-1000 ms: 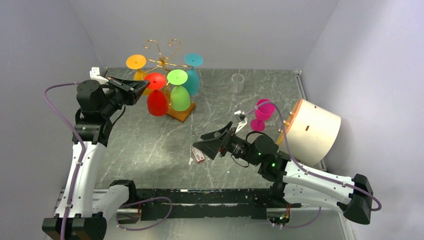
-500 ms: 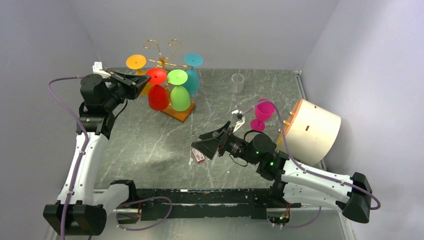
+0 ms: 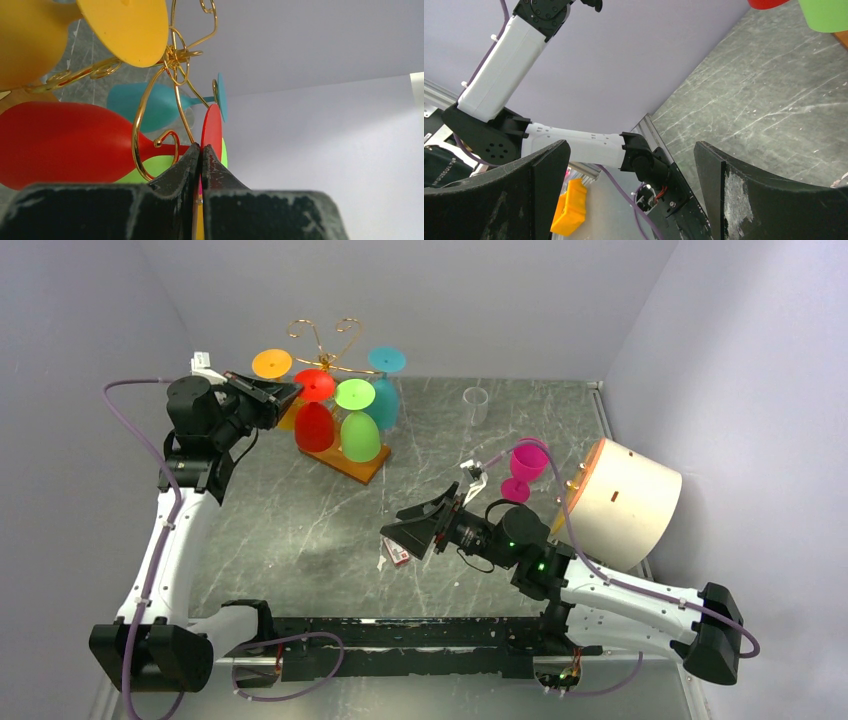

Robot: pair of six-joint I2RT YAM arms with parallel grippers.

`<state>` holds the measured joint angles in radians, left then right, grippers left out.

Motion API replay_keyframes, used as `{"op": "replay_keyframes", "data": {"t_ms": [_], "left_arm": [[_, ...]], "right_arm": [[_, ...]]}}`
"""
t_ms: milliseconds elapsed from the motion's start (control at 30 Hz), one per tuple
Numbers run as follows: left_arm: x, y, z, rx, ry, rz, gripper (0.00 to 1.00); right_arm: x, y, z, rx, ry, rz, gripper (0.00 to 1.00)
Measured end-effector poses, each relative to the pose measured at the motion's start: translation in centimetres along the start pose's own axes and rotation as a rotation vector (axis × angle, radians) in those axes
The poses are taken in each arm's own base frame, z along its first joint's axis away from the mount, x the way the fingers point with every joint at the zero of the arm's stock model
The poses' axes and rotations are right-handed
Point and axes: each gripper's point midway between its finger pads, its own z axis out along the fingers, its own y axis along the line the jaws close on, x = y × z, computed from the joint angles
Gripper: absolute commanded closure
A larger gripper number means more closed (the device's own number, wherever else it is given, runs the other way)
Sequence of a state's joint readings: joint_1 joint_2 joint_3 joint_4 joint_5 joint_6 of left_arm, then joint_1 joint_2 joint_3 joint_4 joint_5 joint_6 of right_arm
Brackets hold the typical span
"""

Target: Place the wine glass upside down on the wine glass rack

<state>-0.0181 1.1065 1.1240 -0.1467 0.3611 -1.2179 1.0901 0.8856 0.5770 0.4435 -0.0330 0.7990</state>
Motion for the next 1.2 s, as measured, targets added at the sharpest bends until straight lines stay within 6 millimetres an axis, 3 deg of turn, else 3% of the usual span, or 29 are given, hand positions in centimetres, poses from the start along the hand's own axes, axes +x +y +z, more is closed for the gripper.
{"op": "replay_keyframes", "data": {"t_ms": [367,867,1200], "left_arm": [[-1.5,-0.4,0.0,-0.014,-0.078,0.069,0.93],[-2.4,0.8,-0.1,-0.078,-0.137,0.043,0.93],[-2.8,0.3,-1.0,-0.076,-0.171,0.023,0.93]], "right_arm": [[0.3,-0.3,0.2,0.009,0.009,-0.003,0.0],[0.2,-0.2,0.2,0.004,0.003,-0.004,0.0],[-0.1,0.0,0.1,0.0,-0.004,-0.004,0.0]]}}
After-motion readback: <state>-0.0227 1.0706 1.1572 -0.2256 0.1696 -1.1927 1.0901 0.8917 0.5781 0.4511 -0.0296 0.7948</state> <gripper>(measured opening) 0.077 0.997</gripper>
